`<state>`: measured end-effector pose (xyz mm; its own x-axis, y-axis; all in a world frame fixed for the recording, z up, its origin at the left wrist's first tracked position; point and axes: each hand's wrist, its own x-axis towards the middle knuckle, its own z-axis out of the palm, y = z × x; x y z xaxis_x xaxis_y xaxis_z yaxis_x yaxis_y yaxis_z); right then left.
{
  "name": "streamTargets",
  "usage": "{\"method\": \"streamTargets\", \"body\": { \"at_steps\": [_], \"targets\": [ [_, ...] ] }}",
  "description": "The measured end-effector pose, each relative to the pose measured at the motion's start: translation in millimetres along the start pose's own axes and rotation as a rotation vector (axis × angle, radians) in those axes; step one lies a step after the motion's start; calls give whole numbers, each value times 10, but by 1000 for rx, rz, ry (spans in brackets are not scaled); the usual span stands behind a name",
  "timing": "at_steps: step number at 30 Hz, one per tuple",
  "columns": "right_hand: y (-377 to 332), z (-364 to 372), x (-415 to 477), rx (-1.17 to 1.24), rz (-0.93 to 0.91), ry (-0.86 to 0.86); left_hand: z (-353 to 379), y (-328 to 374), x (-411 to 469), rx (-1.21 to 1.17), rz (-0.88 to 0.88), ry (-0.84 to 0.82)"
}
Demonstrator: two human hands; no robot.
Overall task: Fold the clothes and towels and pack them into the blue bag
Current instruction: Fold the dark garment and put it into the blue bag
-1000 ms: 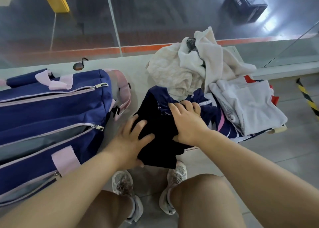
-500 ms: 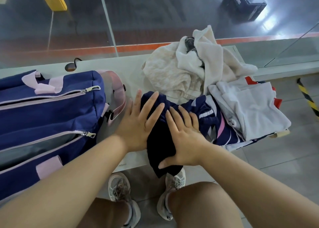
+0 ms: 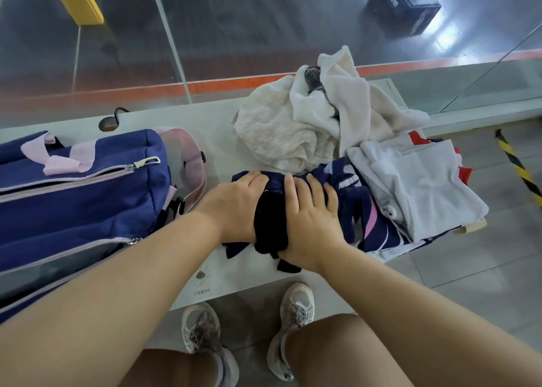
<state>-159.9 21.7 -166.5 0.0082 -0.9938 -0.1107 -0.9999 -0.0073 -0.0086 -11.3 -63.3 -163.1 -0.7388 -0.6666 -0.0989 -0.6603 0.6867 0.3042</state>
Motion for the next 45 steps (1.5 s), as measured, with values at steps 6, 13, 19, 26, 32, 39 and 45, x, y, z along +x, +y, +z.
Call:
{"method": "streamTargets", "body": {
  "at_steps": [6,13,19,26,32,39,45],
  "targets": [
    [125,26,29,-61,-147,99,-108,152,-207,-205,-93,17],
    [-32,-392,1,-96,-128,-176,-199,196,-570,-218,-165,-75],
    [-113,-746,-216,51,1,-336,-589,244,-1168,-5,-196,-68],
    [-292,-1174,-511,161,81,-175,-886,97,-2097,76,-327,7],
    [-768,-1556,-612,266,20,2,-1052,-219,-2679,82,-480,150],
    [-1406,-1745,-498,181,-163,31,-1169,-942,-2958,357,-506,117],
    [-1738,-1492,-283,-23,-270,122,-1274,-1322,-2728,449,-418,-12]
  ]
}}
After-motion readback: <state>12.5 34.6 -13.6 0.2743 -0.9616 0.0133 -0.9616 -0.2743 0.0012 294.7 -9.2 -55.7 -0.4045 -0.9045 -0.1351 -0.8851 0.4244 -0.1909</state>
